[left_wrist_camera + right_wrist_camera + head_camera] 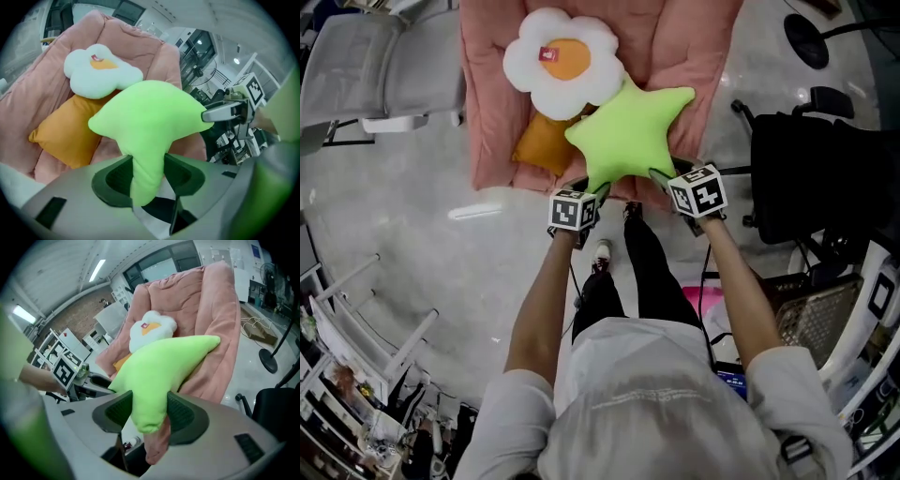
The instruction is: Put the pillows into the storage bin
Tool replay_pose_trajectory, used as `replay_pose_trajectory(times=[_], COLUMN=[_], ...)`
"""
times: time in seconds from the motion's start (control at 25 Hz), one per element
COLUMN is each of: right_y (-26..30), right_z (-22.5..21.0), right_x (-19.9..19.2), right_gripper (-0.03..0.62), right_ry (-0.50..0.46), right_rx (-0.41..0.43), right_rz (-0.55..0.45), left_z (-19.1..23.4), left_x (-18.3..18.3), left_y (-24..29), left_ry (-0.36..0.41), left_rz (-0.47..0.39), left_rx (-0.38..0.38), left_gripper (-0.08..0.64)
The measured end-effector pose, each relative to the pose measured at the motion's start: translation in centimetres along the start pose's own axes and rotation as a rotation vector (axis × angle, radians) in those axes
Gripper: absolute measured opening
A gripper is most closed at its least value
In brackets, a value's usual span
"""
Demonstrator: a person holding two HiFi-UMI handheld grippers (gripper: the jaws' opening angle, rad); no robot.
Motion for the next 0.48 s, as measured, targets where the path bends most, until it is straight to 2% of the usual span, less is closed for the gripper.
replay_pose_trajectory(times=[0.16, 0.28, 0.48], right_y=[-2.8, -4.7, -9.2], right_z=[1.8, 3.5, 6.4], right_x=[1.4, 1.6, 0.8], right_gripper=[0.231, 0.216, 0.201], right_ry=[0.060, 0.066, 0.089], right_rx=[0.038, 0.055, 0.057], right_rz=[-0.069, -0.105, -0.229], left_z=[-1.4, -2.0, -4.2], left_x=[0.2, 0.4, 0.8], left_y=[-4.1, -7.0, -12.0], left_ry=[0.044, 0.078, 0.148], left_rz=[-0.080, -0.114, -0.195], left_rx=[-0.030, -0.018, 0.017], left_gripper=[0.195, 0.184, 0.179])
Point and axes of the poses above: the fingertips, and each gripper's own axes: y forward along the fingers, z to its left, x out of its top, the point moved 2 cm from there along -y, backward along the fingers, and after that the axes turned 12 degrees about z, right-handed, at the moved point
